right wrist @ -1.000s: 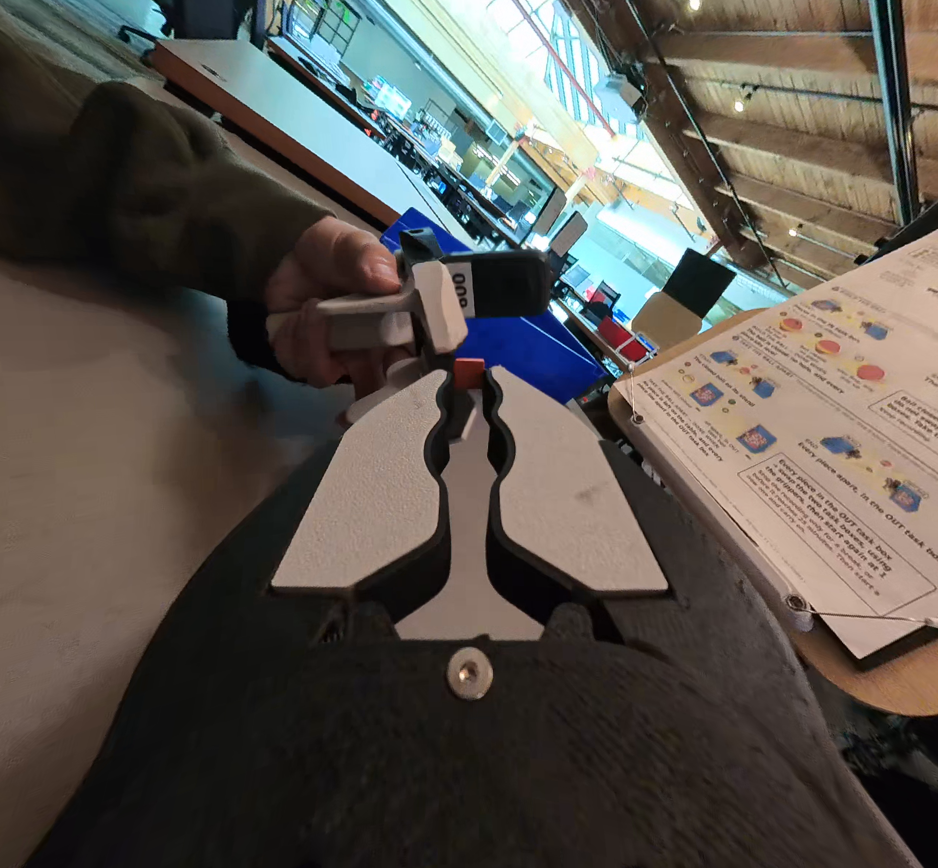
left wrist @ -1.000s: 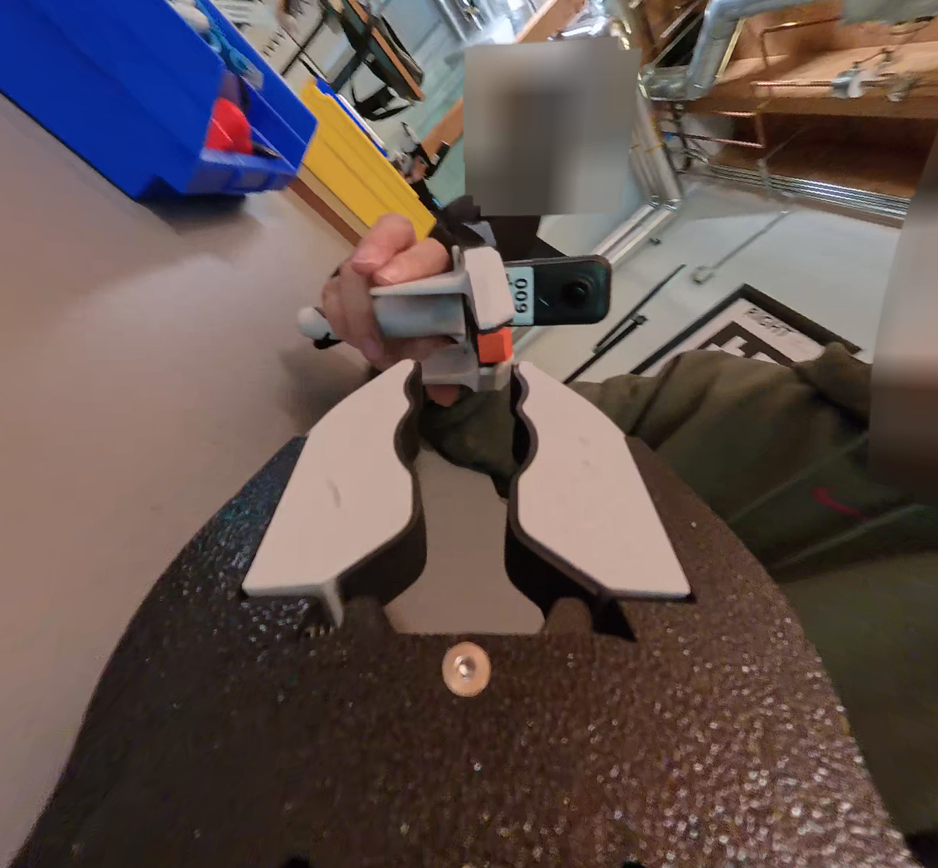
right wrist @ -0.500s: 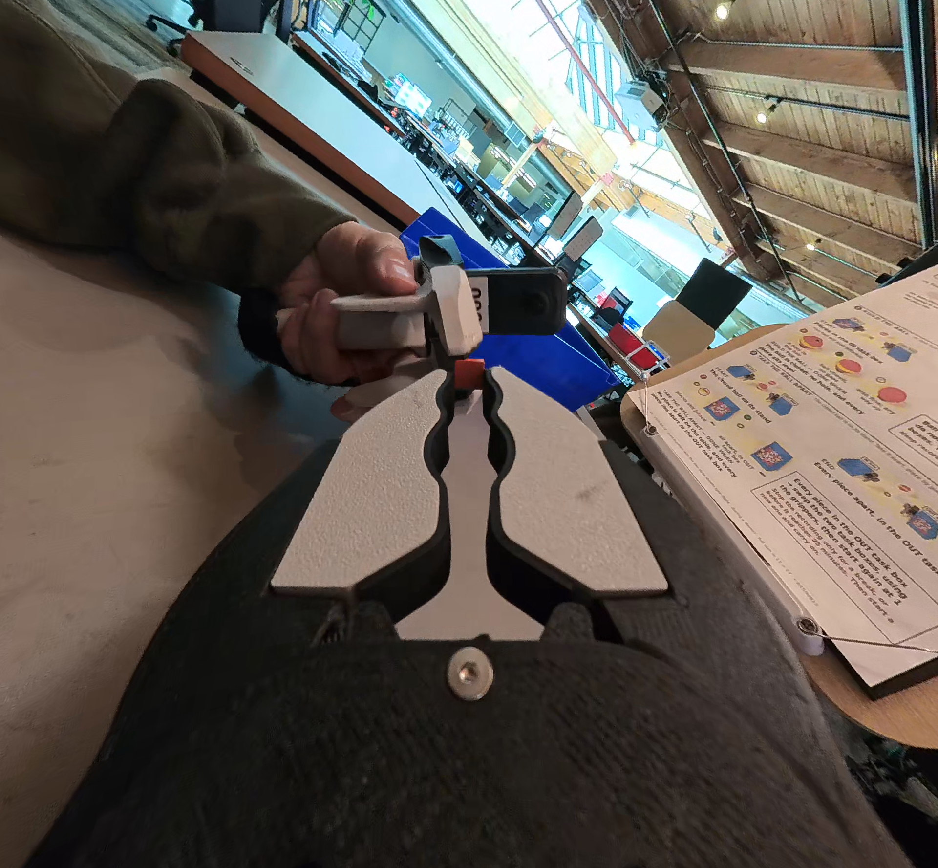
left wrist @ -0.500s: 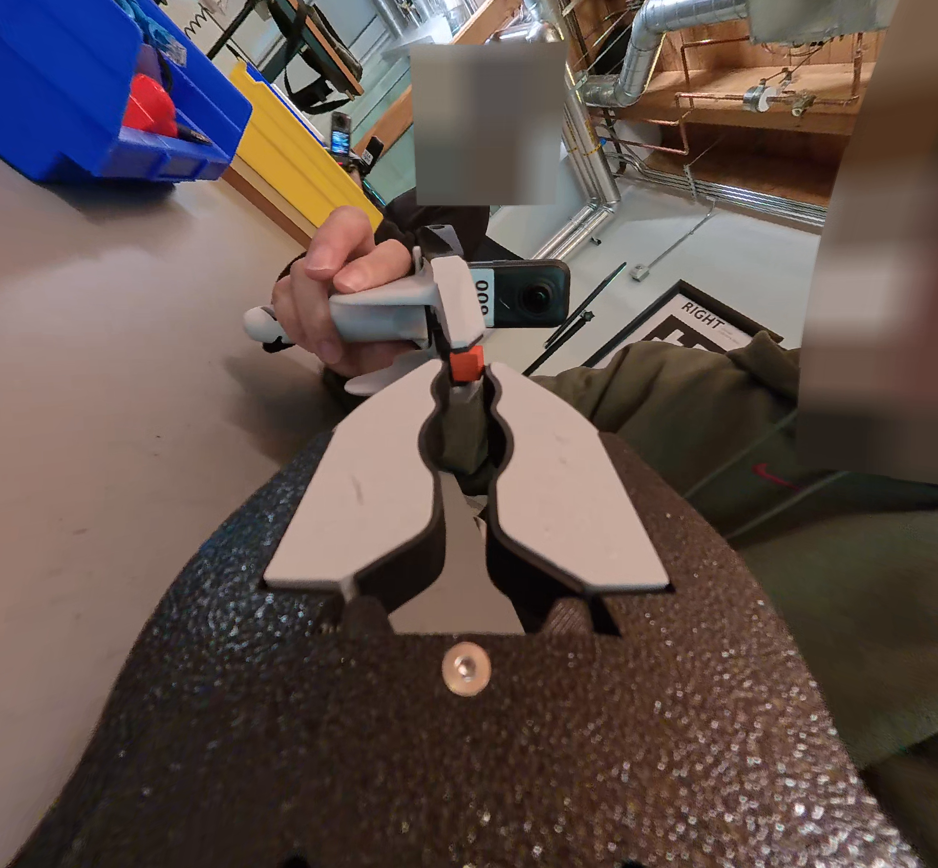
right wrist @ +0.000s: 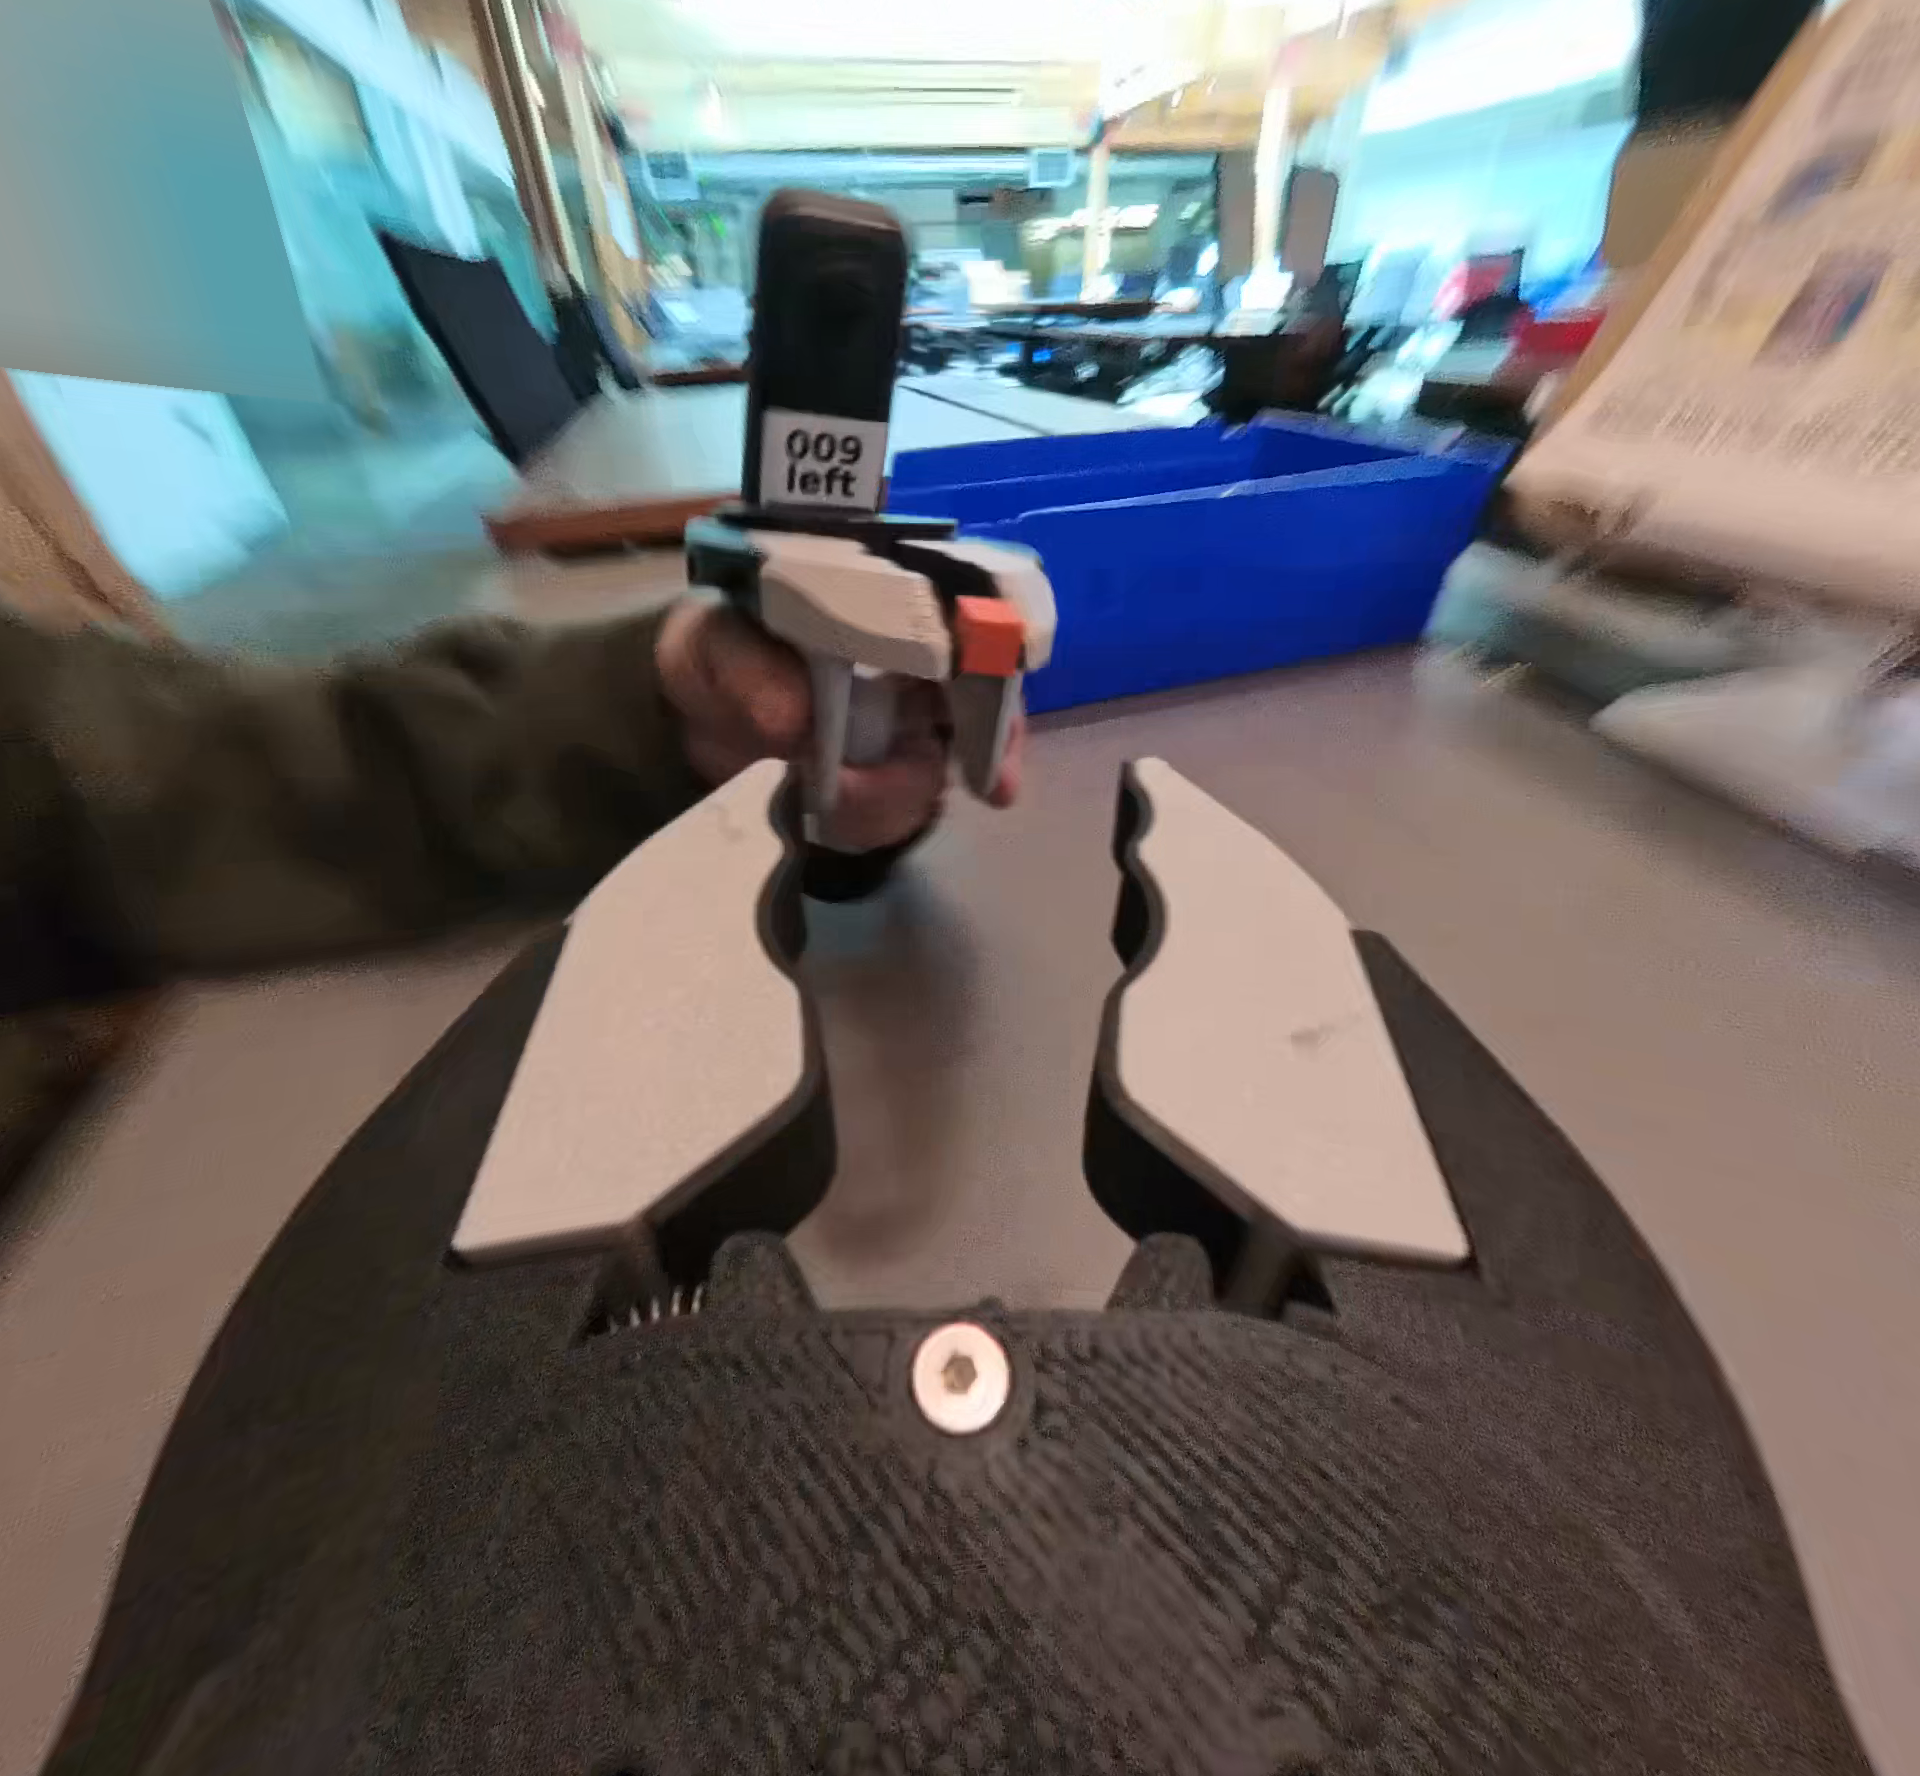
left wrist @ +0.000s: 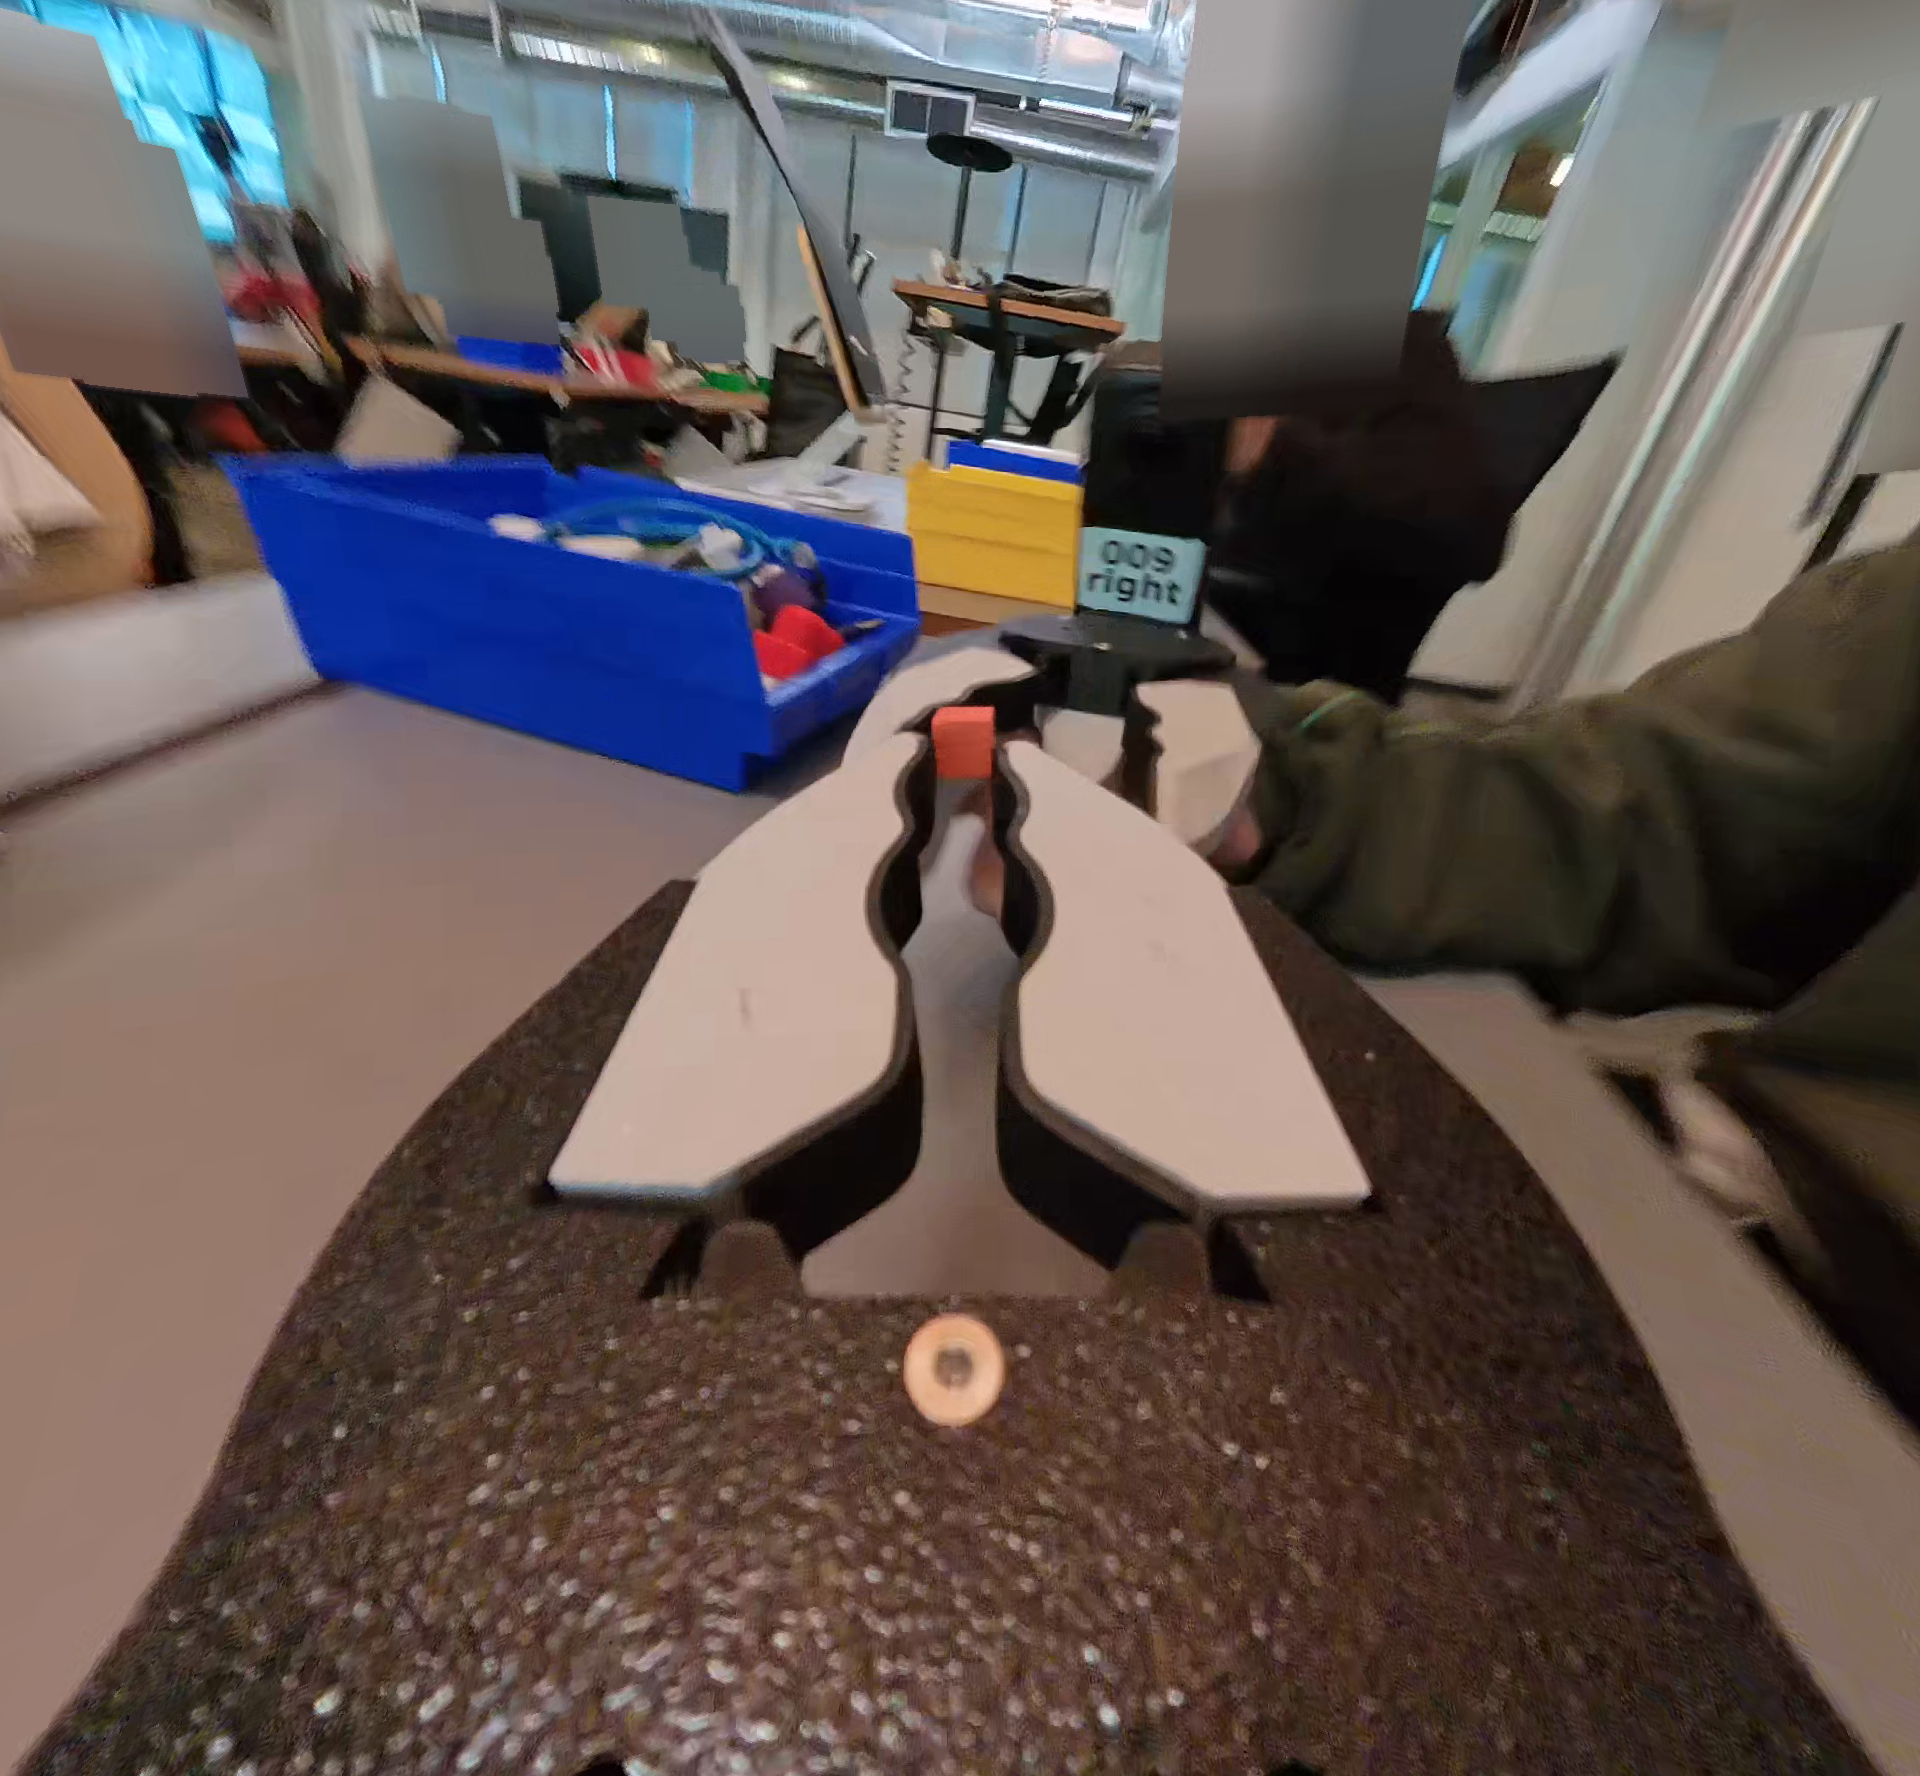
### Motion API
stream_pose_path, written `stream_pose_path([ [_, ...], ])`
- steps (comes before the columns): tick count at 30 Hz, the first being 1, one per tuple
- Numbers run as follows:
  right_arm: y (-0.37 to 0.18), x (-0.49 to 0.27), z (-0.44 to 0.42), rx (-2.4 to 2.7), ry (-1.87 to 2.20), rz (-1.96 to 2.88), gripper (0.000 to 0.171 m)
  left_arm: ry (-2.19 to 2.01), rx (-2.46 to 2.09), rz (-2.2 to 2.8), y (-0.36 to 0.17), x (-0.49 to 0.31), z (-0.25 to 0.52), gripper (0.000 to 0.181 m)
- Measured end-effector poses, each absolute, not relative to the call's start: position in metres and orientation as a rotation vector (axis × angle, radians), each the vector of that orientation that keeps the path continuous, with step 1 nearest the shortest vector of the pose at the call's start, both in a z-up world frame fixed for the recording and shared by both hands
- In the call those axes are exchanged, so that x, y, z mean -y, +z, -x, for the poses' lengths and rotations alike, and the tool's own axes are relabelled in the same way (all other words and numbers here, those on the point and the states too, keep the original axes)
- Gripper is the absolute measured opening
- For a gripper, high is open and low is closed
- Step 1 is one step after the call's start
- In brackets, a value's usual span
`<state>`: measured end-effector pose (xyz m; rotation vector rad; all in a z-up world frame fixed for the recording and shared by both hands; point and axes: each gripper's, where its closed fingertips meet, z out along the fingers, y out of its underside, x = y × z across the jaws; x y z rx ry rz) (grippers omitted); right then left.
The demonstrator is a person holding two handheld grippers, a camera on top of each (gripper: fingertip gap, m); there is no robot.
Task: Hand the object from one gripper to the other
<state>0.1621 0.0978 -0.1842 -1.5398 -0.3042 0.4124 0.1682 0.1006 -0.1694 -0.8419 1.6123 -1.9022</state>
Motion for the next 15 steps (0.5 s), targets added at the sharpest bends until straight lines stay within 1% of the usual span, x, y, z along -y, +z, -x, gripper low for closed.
stream_pose_path([
  [1, -0.183, -0.098, -0.160, 0.212, 0.596, 1.546, 0.061, -1.826, -1.622, 0.772, -0.168, -0.100, -0.167, 0.009],
  [2, -0.181, -0.097, -0.159, 0.124, 0.777, 1.526, 0.061, -1.761, -1.630, 0.719, -0.168, -0.099, -0.167, 0.009],
  [4, -0.175, -0.096, -0.162, -0.041, 1.067, 1.447, 0.054, -1.673, -1.627, 0.642, -0.167, -0.097, -0.168, 0.009],
  [7, -0.168, -0.094, -0.168, -0.198, 1.333, 1.327, 0.043, -1.571, -1.655, 0.560, -0.170, -0.092, -0.167, 0.009],
  [8, -0.168, -0.094, -0.168, -0.220, 1.382, 1.311, 0.037, -1.526, -1.672, 0.535, -0.173, -0.091, -0.168, 0.009],
  [10, -0.168, -0.093, -0.166, -0.239, 1.438, 1.305, 0.038, -1.449, -1.697, 0.502, -0.178, -0.090, -0.169, 0.009],
  [13, -0.175, -0.094, -0.162, -0.231, 1.433, 1.358, 0.033, -1.400, -1.712, 0.493, -0.182, -0.089, -0.171, 0.010],
  [15, -0.177, -0.094, -0.162, -0.217, 1.420, 1.366, 0.016, -1.395, -1.714, 0.489, -0.182, -0.089, -0.171, 0.009],
])
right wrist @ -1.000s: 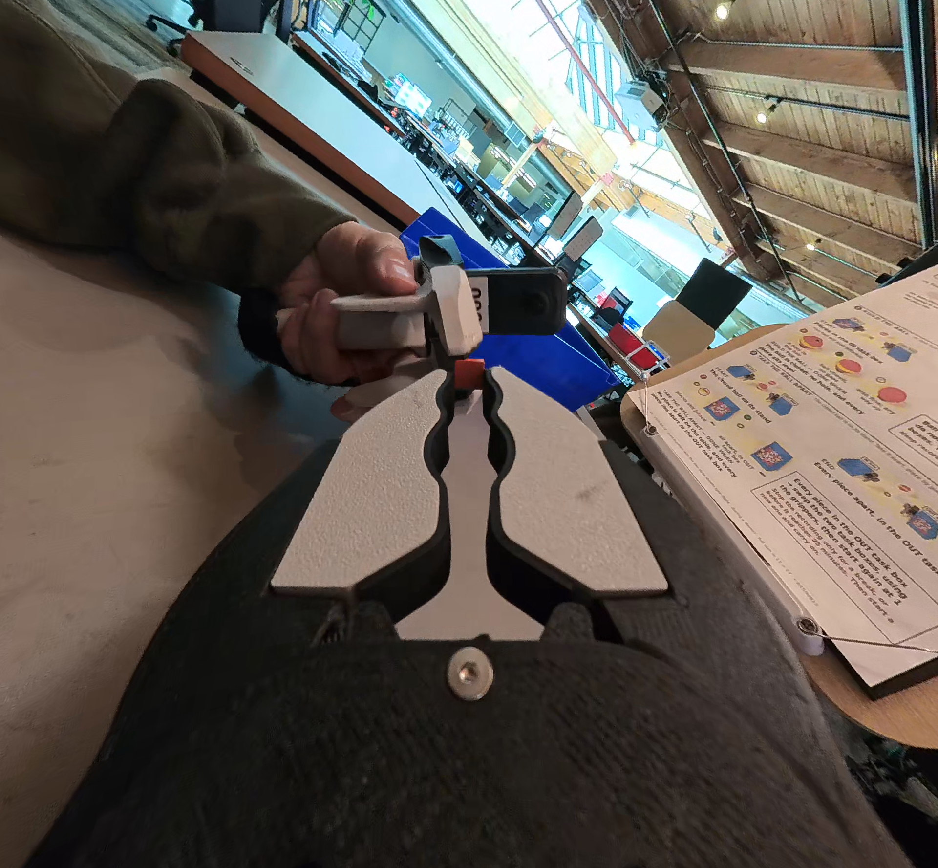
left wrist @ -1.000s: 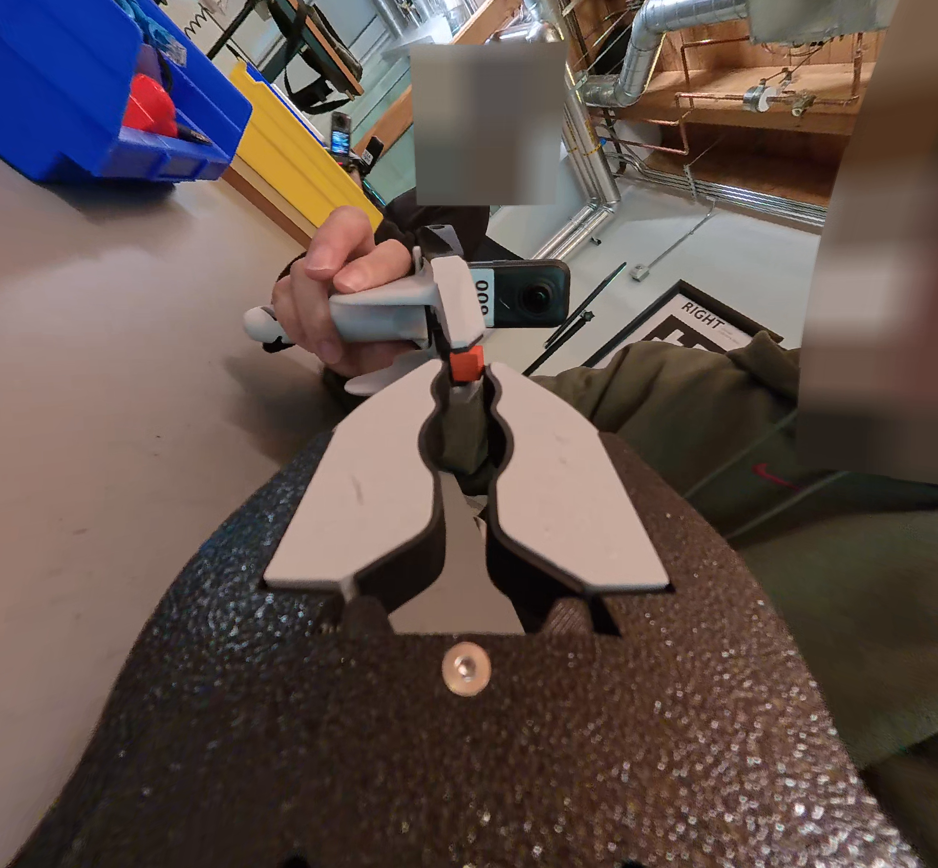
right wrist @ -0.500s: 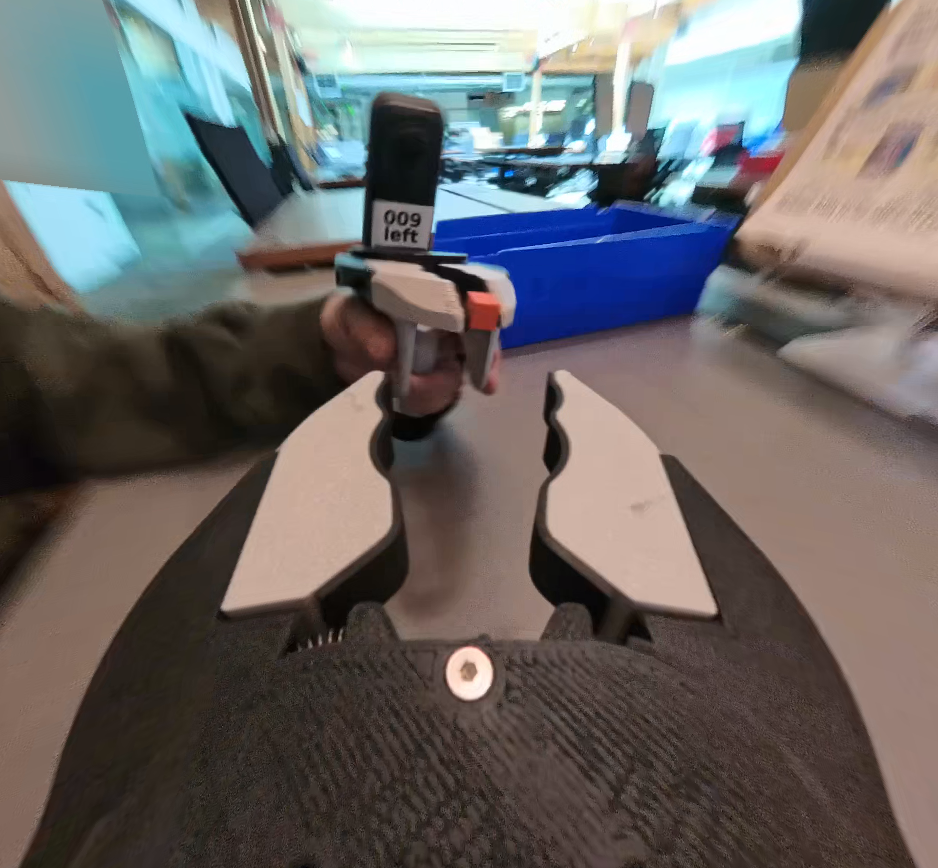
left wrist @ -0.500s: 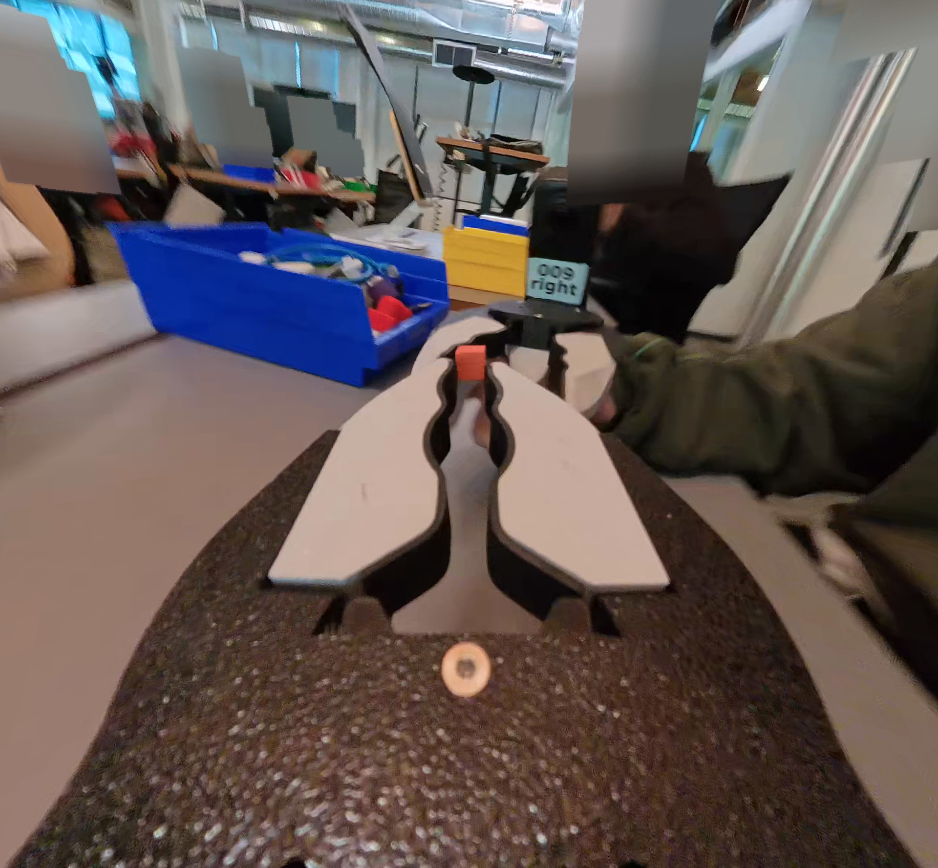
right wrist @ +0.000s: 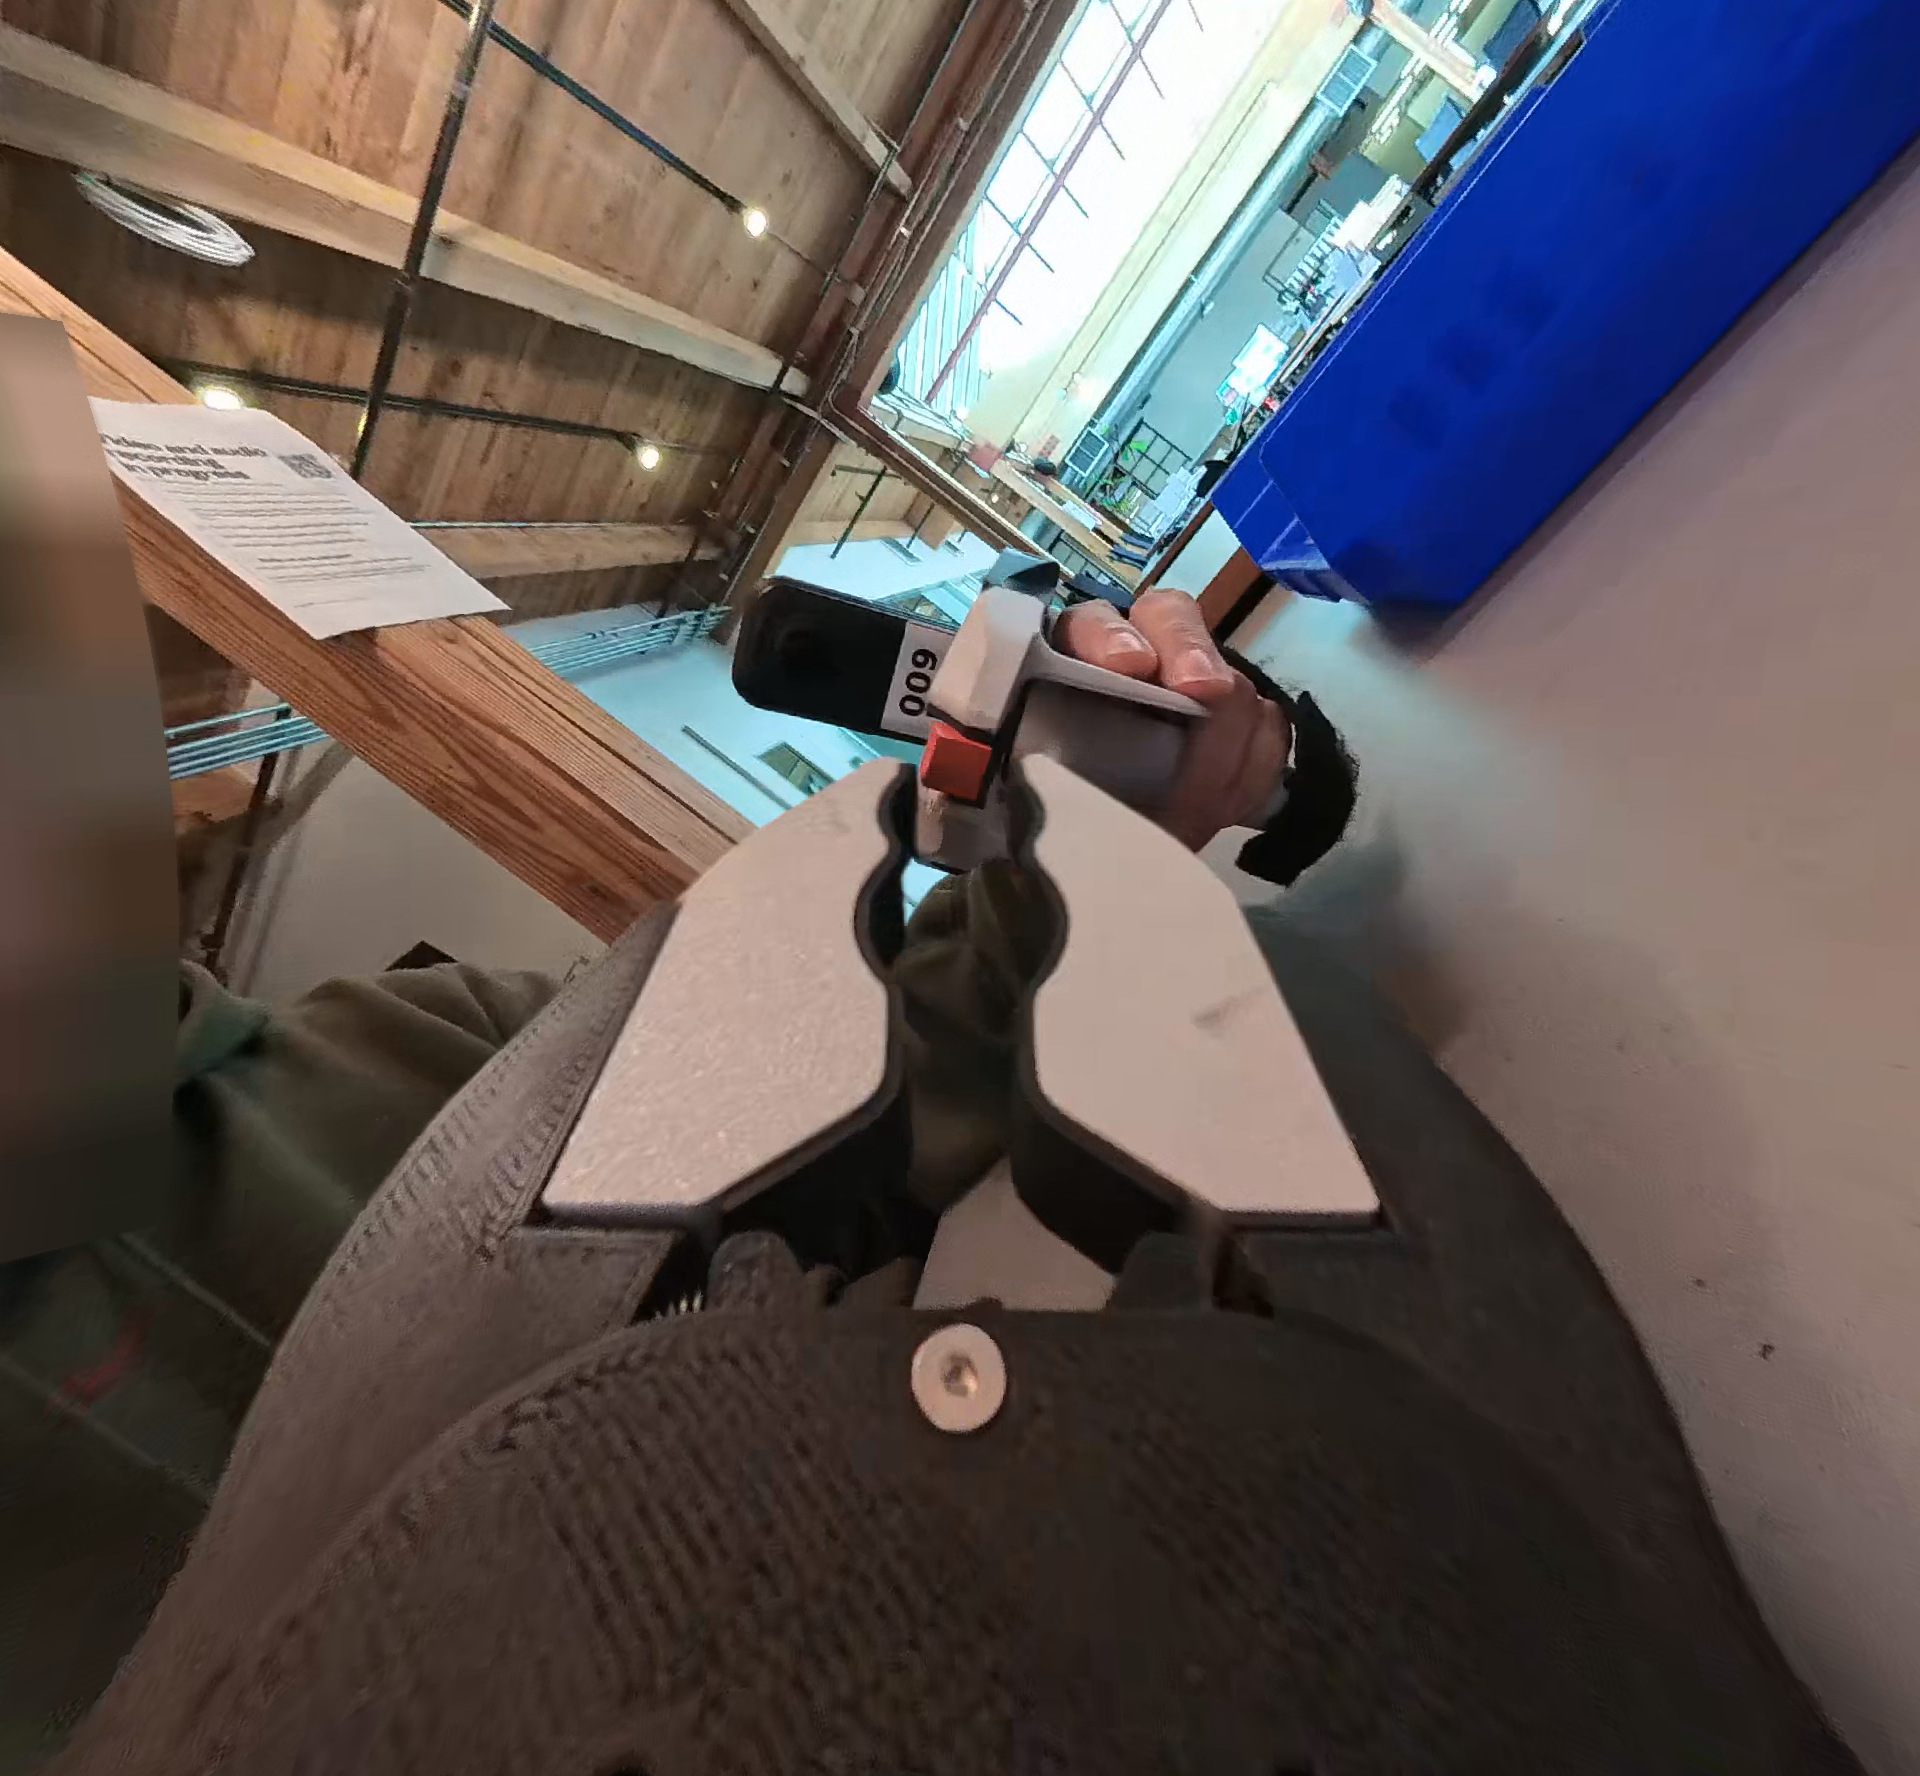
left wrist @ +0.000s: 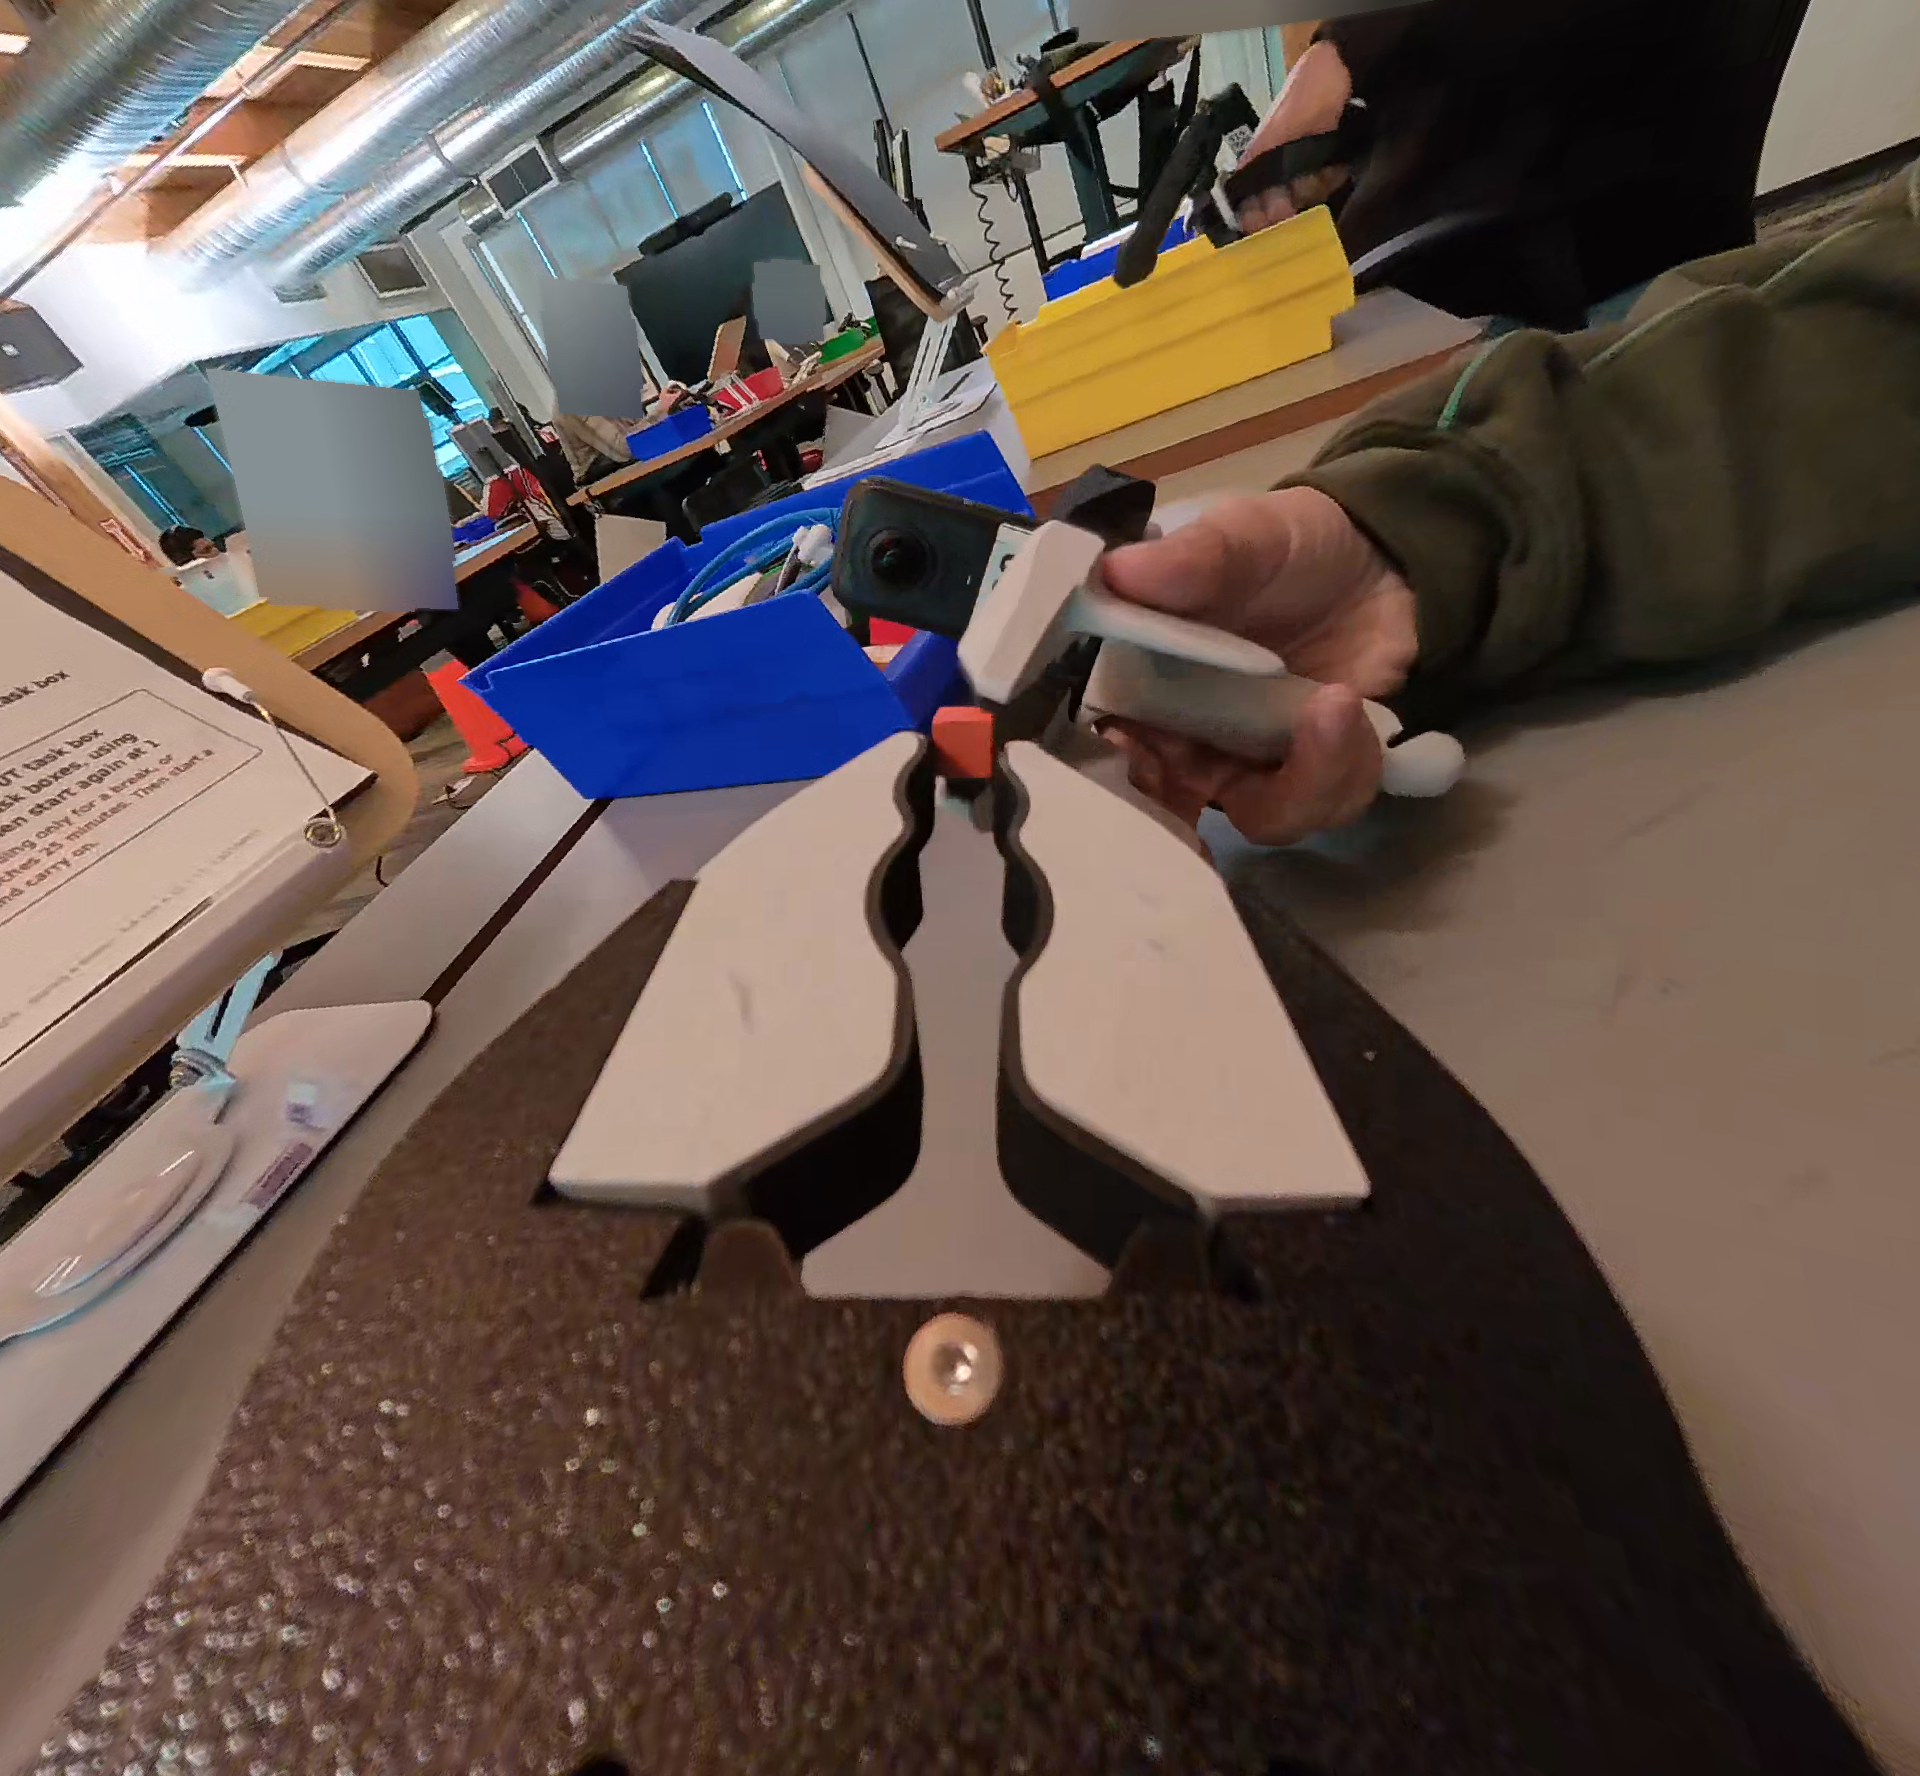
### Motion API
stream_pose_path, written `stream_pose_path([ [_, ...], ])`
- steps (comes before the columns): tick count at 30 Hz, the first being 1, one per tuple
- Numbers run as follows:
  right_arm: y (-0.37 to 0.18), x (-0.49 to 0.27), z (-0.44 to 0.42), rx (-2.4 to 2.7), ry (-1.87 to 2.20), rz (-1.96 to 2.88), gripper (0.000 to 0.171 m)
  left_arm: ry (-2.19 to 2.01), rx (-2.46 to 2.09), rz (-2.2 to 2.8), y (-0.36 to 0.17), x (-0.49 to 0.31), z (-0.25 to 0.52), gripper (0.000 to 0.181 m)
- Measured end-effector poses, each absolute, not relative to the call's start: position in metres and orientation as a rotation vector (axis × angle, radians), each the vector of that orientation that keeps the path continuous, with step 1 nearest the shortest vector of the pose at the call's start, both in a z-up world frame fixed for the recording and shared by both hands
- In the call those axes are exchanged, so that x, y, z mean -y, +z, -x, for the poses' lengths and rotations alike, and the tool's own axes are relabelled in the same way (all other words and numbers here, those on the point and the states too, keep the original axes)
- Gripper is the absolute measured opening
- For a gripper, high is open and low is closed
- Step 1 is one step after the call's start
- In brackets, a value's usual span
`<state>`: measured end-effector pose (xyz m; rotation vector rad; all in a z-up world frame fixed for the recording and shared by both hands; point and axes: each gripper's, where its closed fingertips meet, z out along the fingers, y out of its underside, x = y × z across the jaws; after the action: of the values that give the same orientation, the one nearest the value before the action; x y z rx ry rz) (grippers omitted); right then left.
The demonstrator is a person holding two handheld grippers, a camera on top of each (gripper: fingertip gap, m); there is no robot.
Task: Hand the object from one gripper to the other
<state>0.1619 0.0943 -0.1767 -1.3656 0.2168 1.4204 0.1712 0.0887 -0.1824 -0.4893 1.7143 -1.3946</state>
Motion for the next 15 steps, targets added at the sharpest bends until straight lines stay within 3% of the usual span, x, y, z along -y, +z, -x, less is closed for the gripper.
stream_pose_path([
  [10, -0.180, -0.094, -0.158, -0.210, 1.448, 1.370, 0.012, -1.283, -1.736, 0.434, -0.187, -0.089, -0.172, 0.010],
  [15, -0.186, -0.097, -0.163, -0.111, 1.218, 1.470, 0.010, -1.288, -1.768, 0.561, -0.197, -0.094, -0.178, 0.013],
])
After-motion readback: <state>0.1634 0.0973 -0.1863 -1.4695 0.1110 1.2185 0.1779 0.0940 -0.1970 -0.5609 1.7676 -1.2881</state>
